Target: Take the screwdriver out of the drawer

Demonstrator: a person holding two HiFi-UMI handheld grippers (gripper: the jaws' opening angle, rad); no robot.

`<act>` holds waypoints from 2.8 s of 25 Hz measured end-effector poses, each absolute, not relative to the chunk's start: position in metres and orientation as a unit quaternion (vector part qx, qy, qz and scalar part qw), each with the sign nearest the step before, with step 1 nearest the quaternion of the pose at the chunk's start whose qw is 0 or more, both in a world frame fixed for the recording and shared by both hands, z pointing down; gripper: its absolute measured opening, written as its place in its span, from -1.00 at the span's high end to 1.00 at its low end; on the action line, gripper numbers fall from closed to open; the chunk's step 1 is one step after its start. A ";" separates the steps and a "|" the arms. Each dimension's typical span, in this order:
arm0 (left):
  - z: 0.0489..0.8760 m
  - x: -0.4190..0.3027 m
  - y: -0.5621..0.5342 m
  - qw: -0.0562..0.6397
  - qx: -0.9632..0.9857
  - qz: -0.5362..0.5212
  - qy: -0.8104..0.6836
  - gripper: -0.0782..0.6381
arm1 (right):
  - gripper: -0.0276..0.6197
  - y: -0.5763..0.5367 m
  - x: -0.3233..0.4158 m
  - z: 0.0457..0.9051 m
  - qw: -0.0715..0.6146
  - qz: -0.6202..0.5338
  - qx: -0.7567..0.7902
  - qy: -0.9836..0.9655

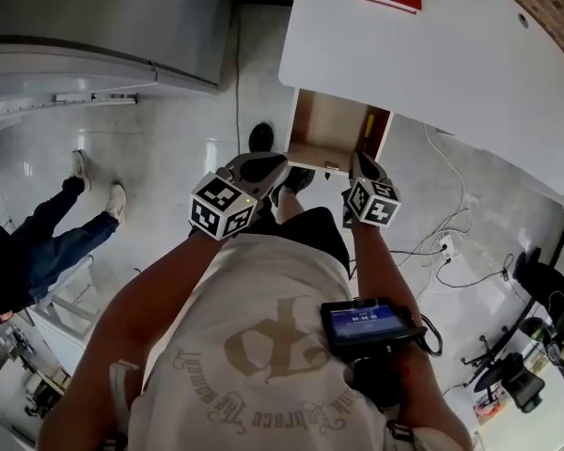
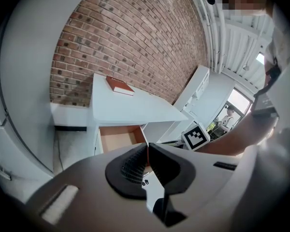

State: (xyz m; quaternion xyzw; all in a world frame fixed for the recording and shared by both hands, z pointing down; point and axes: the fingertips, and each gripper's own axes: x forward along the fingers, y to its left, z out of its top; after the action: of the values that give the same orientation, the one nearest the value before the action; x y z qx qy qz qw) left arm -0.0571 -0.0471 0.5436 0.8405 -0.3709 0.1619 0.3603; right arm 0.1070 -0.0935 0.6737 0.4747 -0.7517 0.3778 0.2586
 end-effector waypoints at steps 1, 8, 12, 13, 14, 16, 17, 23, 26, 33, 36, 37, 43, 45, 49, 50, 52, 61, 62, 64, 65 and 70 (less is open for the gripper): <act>0.546 -0.058 -0.046 0.363 0.839 0.161 -0.372 0.74 | 0.89 -0.095 0.108 0.676 0.261 0.377 0.477 -0.750; 0.570 -0.064 -0.044 0.384 0.829 0.148 -0.379 0.74 | 0.89 -0.100 0.116 0.702 0.281 0.379 0.494 -0.730; 0.590 -0.068 -0.042 0.394 0.824 0.148 -0.378 0.74 | 0.89 -0.105 0.115 0.719 0.285 0.387 0.502 -0.719; 0.595 -0.068 -0.042 0.396 0.824 0.150 -0.377 0.74 | 0.89 -0.106 0.116 0.722 0.285 0.389 0.504 -0.716; 0.600 -0.068 -0.041 0.398 0.823 0.151 -0.376 0.74 | 0.89 -0.107 0.117 0.724 0.286 0.389 0.507 -0.714; 0.607 -0.067 -0.041 0.396 0.825 0.154 -0.373 0.74 | 0.89 -0.110 0.119 0.728 0.287 0.388 0.512 -0.710; 0.609 -0.066 -0.042 0.392 0.827 0.156 -0.372 0.74 | 0.89 -0.112 0.120 0.730 0.288 0.388 0.514 -0.709; 0.623 -0.066 -0.040 0.397 0.825 0.151 -0.373 0.74 | 0.89 -0.118 0.125 0.749 0.303 0.385 0.522 -0.698; 0.630 -0.065 -0.039 0.400 0.823 0.148 -0.375 0.74 | 0.89 -0.127 0.129 0.759 0.316 0.376 0.522 -0.697; 0.649 -0.068 -0.027 0.418 0.811 0.130 -0.388 0.74 | 0.89 -0.143 0.137 0.788 0.352 0.371 0.526 -0.680; 0.652 -0.070 -0.021 0.429 0.803 0.119 -0.396 0.74 | 0.89 -0.143 0.137 0.800 0.371 0.368 0.529 -0.669; 0.654 -0.070 -0.018 0.431 0.802 0.116 -0.398 0.74 | 0.89 -0.143 0.138 0.805 0.378 0.365 0.531 -0.665; 0.666 -0.071 -0.016 0.441 0.794 0.102 -0.406 0.74 | 0.89 -0.159 0.148 0.829 0.419 0.338 0.551 -0.638; 0.669 -0.072 -0.015 0.443 0.792 0.100 -0.407 0.74 | 0.89 -0.163 0.149 0.836 0.430 0.328 0.551 -0.636; 0.675 -0.073 -0.016 0.448 0.789 0.096 -0.409 0.74 | 0.89 -0.170 0.151 0.851 0.443 0.322 0.554 -0.627; 0.677 -0.073 -0.017 0.450 0.789 0.095 -0.409 0.74 | 0.88 -0.171 0.153 0.854 0.447 0.321 0.557 -0.623; 0.680 -0.074 -0.018 0.451 0.788 0.094 -0.409 0.74 | 0.61 -0.173 0.156 0.860 0.454 0.318 0.562 -0.614; 0.686 -0.074 -0.018 0.460 0.786 0.090 -0.403 0.74 | 0.53 -0.185 0.162 0.878 0.489 0.300 0.575 -0.584; 0.686 -0.074 -0.018 0.461 0.786 0.090 -0.402 0.74 | 0.54 -0.186 0.164 0.880 0.493 0.299 0.580 -0.576; 0.686 -0.075 -0.017 0.463 0.786 0.089 -0.400 0.74 | 0.54 -0.188 0.165 0.882 0.499 0.297 0.591 -0.560; 0.687 -0.077 -0.017 0.464 0.786 0.088 -0.400 0.74 | 0.54 -0.189 0.166 0.883 0.503 0.295 0.596 -0.552; 0.689 -0.081 -0.016 0.471 0.781 0.083 -0.401 0.74 | 0.60 -0.189 0.174 0.895 0.523 0.291 0.610 -0.518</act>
State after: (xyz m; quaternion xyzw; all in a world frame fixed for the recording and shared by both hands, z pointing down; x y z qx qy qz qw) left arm -0.0814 -0.0163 0.6886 0.7809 -0.4013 0.0833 0.4714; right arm 0.1738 -0.1891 0.8947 0.6105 -0.5184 0.2908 0.5235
